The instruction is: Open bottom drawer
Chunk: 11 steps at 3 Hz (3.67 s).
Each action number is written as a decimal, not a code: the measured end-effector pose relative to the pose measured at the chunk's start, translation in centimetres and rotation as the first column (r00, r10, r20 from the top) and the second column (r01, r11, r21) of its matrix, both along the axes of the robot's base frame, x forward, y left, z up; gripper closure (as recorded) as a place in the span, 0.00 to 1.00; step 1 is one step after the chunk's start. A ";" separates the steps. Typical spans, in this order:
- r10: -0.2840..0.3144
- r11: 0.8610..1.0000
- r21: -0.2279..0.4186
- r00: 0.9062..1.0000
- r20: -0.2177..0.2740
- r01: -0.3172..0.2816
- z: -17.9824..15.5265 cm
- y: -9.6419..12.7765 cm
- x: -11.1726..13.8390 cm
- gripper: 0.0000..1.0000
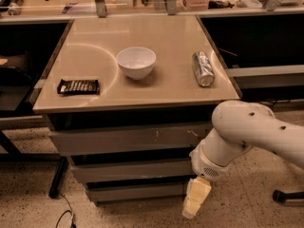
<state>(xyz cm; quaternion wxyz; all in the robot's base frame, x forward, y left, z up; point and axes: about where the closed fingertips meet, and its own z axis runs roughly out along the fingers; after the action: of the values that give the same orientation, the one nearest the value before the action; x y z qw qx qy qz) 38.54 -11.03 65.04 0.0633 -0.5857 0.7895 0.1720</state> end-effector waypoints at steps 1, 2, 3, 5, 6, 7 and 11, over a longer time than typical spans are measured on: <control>-0.034 0.998 0.055 0.998 -0.049 0.037 -4.5 0.6 -0.1 0.00; -0.123 0.981 0.136 0.987 -0.099 0.136 -12.3 0.8 0.8 0.00; -0.185 0.958 0.196 0.974 -0.129 0.208 -18.8 0.9 1.5 0.00; -0.182 0.956 0.203 0.970 -0.160 0.213 -20.2 1.5 0.7 0.00; -0.167 0.950 0.232 0.967 -0.194 0.210 -22.2 2.0 0.8 0.00; -0.174 0.940 0.262 0.967 -0.187 0.219 -26.3 2.7 3.2 0.00; -0.247 0.924 0.271 0.963 -0.111 0.269 -36.5 2.0 9.1 0.00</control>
Offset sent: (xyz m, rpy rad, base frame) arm 0.0212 0.0135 -0.2386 0.2748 0.1728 -0.2600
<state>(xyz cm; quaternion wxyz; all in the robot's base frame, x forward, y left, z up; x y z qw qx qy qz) 47.69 -9.08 28.51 0.1388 -0.4548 0.8287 0.2951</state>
